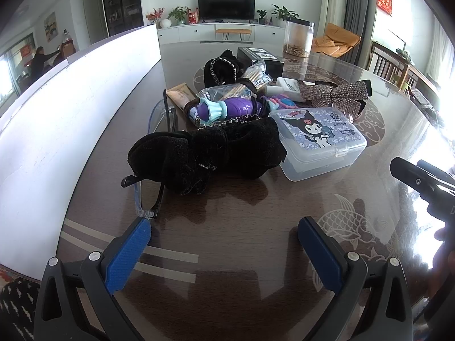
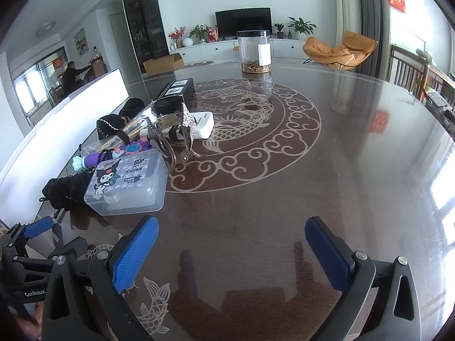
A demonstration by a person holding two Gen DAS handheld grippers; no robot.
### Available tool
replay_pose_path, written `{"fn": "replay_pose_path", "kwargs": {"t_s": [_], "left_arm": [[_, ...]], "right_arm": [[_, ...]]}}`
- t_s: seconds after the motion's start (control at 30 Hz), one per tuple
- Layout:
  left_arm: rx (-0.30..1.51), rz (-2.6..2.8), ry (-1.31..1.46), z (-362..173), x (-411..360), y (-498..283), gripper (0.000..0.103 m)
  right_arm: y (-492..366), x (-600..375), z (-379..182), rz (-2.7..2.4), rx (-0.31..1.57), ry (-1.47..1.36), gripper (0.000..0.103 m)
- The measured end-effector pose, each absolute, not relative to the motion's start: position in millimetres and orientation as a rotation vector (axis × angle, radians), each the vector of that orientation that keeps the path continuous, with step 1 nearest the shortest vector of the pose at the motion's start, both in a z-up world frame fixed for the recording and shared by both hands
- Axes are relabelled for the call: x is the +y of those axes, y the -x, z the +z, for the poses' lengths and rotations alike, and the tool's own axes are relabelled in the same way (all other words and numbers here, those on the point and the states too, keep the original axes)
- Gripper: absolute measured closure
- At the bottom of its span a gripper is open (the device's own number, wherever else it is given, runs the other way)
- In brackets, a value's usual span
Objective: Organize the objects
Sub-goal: 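Move the left gripper toward the black fabric bag on the table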
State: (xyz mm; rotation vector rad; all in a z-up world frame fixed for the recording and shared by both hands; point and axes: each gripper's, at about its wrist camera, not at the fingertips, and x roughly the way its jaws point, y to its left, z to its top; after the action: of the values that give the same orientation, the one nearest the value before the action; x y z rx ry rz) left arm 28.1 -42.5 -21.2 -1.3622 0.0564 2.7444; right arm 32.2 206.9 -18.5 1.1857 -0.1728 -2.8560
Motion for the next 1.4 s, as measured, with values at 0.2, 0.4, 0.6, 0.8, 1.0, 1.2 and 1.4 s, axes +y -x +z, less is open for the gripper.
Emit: {"fn": "replay_pose_path", "kwargs": {"t_s": [0.2, 0.4, 0.6, 0.8, 1.0, 1.2, 1.4], "left_arm": [[0.056, 2.733, 1.387, -20.7, -44.7, -29.7, 0.0], [0.049, 2.735, 1.394, -20.3, -49.4, -34.1, 0.0], [0.049, 2.727, 1.41, -19.9, -49.6, -32.2, 0.0], [0.058, 2.722, 1.405, -20.8, -49.4, -31.1, 0.0], [0.074, 2.686, 1.432, -20.4, -53.6, -31.2, 0.0], [0.041, 2.699, 1.476, -19.4, -68.8, -33.8, 0.0], [0.15, 2.746, 1.306, 13.4, -67.8, -19.2, 0.0]], "right_arm": [[-36.0, 207.2, -22.1, -2.851, -0.171, -1.188, 0.0], [-35.1, 206.6, -22.3, -2.846, -0.175, -1.197, 0.0], [-35.2, 206.7, -22.4, -2.841, -0.175, -1.204, 0.0], [-34.9, 206.8, -22.5, -2.843, -0.177, -1.202, 0.0], [-35.7, 206.7, -22.3, -2.841, -0.194, -1.198, 0.0], [-34.5, 207.8, -22.1, -2.824, -0.215, -1.206, 0.0], [-35.3, 208.6, -22.0, -2.827, -0.227, -1.198, 0.0]]}}
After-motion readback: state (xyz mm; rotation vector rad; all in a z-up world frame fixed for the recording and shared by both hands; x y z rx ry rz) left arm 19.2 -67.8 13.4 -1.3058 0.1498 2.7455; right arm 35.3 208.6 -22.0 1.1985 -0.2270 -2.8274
